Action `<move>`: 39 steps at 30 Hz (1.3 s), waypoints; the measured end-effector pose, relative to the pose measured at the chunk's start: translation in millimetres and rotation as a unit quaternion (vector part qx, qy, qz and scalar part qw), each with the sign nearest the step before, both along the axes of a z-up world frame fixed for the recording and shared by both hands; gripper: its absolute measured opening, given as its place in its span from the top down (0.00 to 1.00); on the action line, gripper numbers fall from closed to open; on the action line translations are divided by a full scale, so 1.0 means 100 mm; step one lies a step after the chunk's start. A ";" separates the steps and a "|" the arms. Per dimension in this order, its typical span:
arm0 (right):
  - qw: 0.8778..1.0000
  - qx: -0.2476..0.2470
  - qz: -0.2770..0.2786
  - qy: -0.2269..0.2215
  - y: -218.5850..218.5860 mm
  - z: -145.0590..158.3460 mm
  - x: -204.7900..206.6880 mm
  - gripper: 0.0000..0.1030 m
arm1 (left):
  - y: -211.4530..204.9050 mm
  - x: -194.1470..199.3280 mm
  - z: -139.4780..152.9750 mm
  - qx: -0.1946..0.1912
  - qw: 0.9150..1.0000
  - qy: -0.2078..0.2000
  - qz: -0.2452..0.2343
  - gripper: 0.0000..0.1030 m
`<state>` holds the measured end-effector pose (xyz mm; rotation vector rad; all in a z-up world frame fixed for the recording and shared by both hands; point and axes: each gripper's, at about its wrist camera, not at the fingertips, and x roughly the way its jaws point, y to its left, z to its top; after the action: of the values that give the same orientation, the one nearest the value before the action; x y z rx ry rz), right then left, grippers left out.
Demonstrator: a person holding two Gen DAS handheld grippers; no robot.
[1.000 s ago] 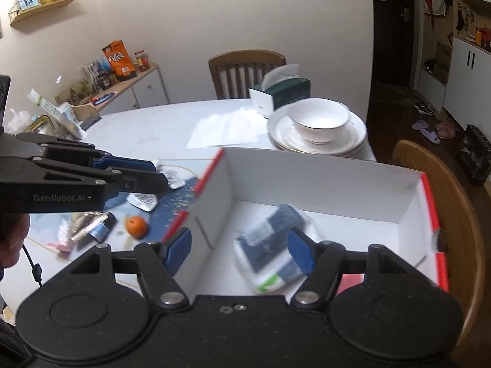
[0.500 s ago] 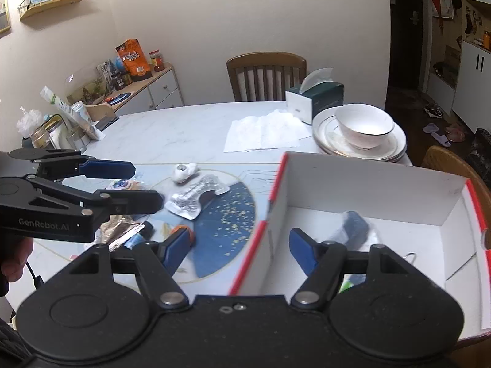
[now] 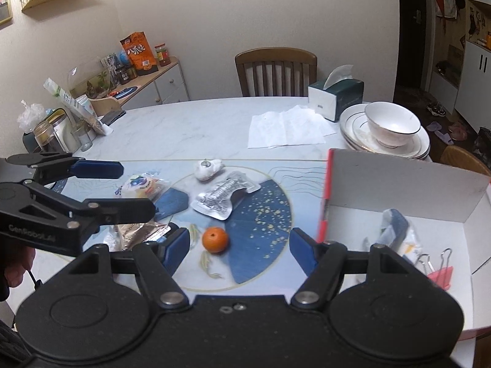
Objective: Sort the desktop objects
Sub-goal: 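Withdraw both tools from the box back over the mat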
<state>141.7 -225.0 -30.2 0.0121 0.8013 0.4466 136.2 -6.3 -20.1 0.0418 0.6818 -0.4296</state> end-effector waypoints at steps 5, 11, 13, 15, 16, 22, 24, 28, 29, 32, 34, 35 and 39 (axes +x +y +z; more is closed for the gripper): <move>1.000 0.000 -0.002 0.006 0.18 -0.07 0.00 0.31 | 0.22 -0.05 -0.06 -0.004 1.000 0.001 0.005 0.00; 1.000 -0.004 -0.004 0.010 0.37 -0.14 0.00 0.31 | 0.51 -0.09 -0.15 -0.005 1.000 0.010 0.024 0.00; 1.000 -0.007 -0.006 0.011 0.43 -0.17 0.00 0.31 | 0.60 -0.12 -0.18 -0.003 0.999 0.012 0.032 0.00; 1.000 -0.011 -0.007 0.012 0.48 -0.19 0.01 0.31 | 0.70 -0.14 -0.22 -0.001 0.999 0.014 0.040 0.00; 1.000 -0.013 -0.008 0.012 0.51 -0.20 0.01 0.31 | 0.74 -0.14 -0.23 -0.001 0.999 0.016 0.044 0.00; 1.000 -0.026 -0.011 0.014 0.64 -0.29 0.04 0.31 | 0.96 -0.17 -0.38 0.003 0.998 0.027 0.060 0.00; 0.999 -0.032 -0.013 0.015 0.68 -0.33 0.06 0.31 | 1.00 -0.17 -0.42 0.006 0.998 0.031 0.063 0.00; 0.999 -0.042 -0.014 0.018 0.75 -0.40 0.10 0.31 | 1.08 -0.16 -0.51 0.009 0.997 0.036 0.065 0.00; 0.999 -0.045 -0.014 0.019 0.76 -0.41 0.11 0.31 | 1.09 -0.16 -0.53 0.011 0.997 0.038 0.065 0.00; 0.998 -0.055 -0.015 0.021 0.80 -0.47 0.15 0.31 | 1.09 -0.14 -0.61 0.015 0.997 0.046 0.061 0.00; 0.998 -0.061 -0.018 0.023 0.81 -0.51 0.19 0.31 | 1.09 -0.13 -0.68 0.020 0.997 0.053 0.054 0.00; 0.997 -0.064 -0.019 0.024 0.81 -0.53 0.21 0.31 | 1.08 -0.12 -0.72 0.024 0.997 0.058 0.050 0.00; 0.996 -0.074 -0.024 0.030 0.83 -0.61 0.28 0.31 | 1.06 -0.12 -0.89 0.038 0.995 0.077 0.043 0.00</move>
<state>169.5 -142.5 -91.6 -0.0940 0.8899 0.3415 124.3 100.2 -109.5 0.0503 0.8494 -0.3264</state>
